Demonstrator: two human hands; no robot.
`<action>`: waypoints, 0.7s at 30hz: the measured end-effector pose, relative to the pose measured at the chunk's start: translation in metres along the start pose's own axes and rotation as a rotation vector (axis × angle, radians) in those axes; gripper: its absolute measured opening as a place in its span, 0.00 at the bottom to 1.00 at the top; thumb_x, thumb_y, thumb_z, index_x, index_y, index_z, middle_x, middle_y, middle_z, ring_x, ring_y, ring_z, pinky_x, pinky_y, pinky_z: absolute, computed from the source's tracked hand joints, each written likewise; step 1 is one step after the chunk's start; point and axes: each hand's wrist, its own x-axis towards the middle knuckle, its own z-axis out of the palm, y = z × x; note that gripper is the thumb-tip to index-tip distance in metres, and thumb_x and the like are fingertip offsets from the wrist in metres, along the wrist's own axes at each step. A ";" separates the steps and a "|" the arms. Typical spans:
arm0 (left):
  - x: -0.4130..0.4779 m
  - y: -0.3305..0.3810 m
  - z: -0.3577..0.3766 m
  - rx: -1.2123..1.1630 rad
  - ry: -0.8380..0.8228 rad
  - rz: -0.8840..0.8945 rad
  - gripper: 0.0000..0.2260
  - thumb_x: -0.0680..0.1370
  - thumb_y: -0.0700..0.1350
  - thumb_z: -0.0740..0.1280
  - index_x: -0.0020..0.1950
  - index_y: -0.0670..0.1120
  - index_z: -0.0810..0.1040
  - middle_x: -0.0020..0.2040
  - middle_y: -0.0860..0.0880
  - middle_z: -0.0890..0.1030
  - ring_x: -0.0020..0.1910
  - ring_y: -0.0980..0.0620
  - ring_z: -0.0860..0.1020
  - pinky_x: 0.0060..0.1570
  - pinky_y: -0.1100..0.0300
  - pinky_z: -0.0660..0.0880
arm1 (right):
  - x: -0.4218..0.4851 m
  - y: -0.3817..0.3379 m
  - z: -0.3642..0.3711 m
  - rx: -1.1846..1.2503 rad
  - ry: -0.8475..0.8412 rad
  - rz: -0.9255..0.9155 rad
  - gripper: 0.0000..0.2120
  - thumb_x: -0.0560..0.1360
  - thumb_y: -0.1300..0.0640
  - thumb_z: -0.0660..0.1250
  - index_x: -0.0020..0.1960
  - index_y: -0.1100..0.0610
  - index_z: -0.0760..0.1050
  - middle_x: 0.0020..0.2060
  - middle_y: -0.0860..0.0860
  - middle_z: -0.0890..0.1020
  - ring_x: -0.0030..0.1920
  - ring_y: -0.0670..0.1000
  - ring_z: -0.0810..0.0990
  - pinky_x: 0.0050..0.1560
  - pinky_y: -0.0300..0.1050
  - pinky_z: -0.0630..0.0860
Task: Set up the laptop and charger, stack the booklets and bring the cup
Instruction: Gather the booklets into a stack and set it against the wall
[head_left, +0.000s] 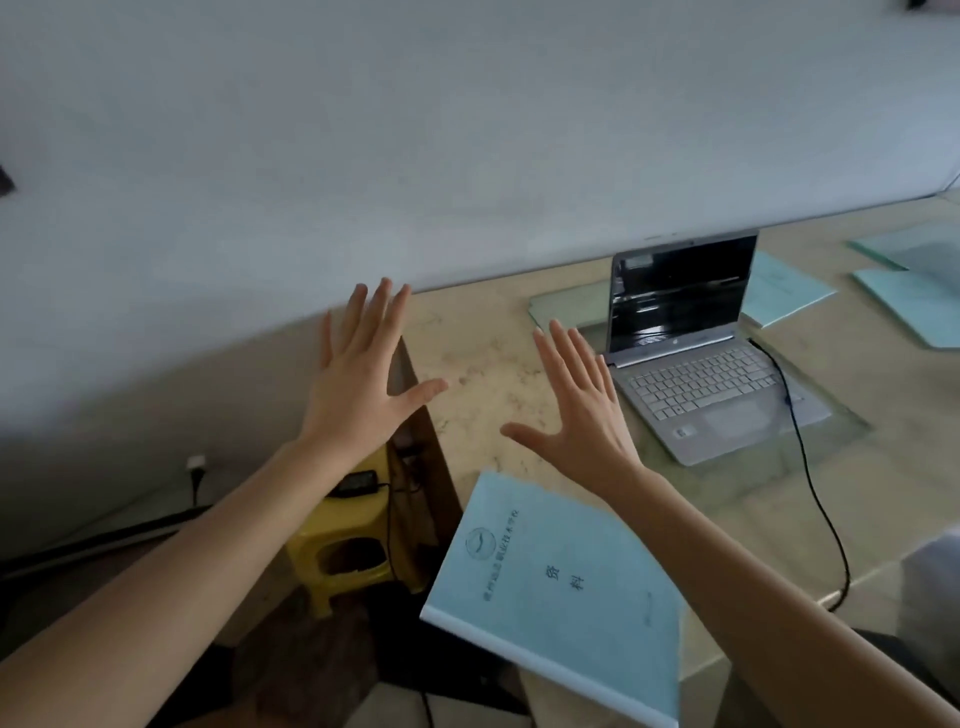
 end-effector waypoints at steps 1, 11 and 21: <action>-0.005 0.000 -0.002 -0.001 -0.005 -0.012 0.42 0.71 0.72 0.53 0.77 0.53 0.43 0.79 0.49 0.48 0.77 0.51 0.42 0.73 0.47 0.38 | -0.003 -0.001 0.000 0.002 0.002 -0.003 0.49 0.69 0.31 0.64 0.77 0.45 0.38 0.79 0.47 0.43 0.77 0.48 0.38 0.77 0.54 0.41; -0.082 0.015 0.003 -0.070 -0.072 -0.067 0.43 0.70 0.71 0.53 0.78 0.52 0.43 0.79 0.49 0.46 0.76 0.51 0.40 0.74 0.46 0.39 | -0.060 -0.011 0.002 -0.023 -0.014 0.058 0.50 0.68 0.33 0.67 0.77 0.43 0.39 0.78 0.44 0.41 0.77 0.45 0.37 0.75 0.50 0.38; -0.127 0.053 0.033 -0.092 -0.130 -0.161 0.44 0.69 0.72 0.52 0.78 0.52 0.44 0.79 0.50 0.47 0.76 0.53 0.40 0.74 0.45 0.42 | -0.106 0.022 0.009 0.001 -0.114 0.103 0.50 0.69 0.33 0.67 0.78 0.47 0.41 0.79 0.45 0.44 0.77 0.45 0.40 0.77 0.52 0.43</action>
